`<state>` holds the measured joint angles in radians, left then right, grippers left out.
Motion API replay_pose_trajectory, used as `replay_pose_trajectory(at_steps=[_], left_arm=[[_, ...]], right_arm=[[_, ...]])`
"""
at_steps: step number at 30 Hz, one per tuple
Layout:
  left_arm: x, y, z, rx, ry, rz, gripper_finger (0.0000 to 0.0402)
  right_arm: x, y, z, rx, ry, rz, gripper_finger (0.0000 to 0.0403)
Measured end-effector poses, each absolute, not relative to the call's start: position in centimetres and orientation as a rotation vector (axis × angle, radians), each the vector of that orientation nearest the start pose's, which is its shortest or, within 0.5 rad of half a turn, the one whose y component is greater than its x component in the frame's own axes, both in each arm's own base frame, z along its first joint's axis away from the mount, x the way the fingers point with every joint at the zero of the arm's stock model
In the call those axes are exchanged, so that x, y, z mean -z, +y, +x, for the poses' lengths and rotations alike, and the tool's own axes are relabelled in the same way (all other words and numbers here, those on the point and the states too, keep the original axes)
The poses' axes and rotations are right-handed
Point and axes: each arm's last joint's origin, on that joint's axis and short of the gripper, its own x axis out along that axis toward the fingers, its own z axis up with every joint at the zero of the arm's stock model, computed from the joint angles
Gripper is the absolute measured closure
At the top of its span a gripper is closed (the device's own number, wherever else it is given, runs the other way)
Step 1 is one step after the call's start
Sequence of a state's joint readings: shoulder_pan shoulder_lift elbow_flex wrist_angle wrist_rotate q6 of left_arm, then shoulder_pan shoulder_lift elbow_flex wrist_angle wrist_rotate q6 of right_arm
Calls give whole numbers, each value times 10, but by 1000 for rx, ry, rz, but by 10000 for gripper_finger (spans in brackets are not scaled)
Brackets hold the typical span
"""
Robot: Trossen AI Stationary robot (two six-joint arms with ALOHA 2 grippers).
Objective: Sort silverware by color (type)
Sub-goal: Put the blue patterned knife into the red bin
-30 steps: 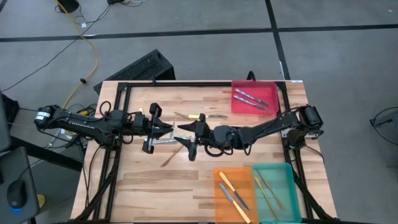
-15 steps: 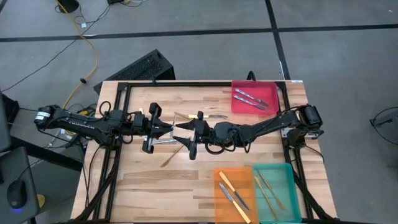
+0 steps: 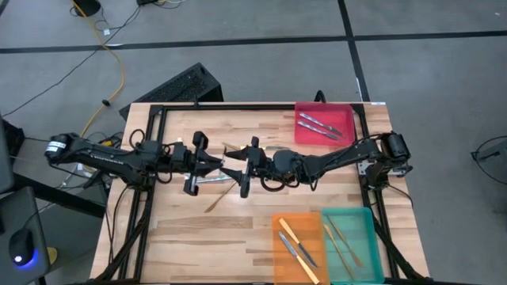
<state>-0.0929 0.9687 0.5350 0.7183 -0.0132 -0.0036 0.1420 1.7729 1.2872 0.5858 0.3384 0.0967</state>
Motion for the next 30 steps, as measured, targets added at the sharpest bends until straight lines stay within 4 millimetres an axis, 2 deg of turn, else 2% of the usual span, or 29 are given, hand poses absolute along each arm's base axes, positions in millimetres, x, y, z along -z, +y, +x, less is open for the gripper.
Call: replay_pose_trajectory(at_steps=[7,11,15,21,27,30], left_arm=[[-295,-20,218,80,-284,-15,395],[-295,-20,218,78,-286,-15,395],[-295,-20,218,71,-285,-21,395],[-293,-19,220,61,-275,-41,395],[-292,-19,221,62,-269,-60,393],[-291,-19,221,37,-257,-82,380]], right_arm=[[-309,49,409,191,-95,117,149],[-309,50,409,191,-88,115,173],[-309,50,409,190,-89,116,235],[-308,50,409,189,-85,110,367],[-307,50,409,208,-80,140,369],[-307,52,409,220,-77,148,369]])
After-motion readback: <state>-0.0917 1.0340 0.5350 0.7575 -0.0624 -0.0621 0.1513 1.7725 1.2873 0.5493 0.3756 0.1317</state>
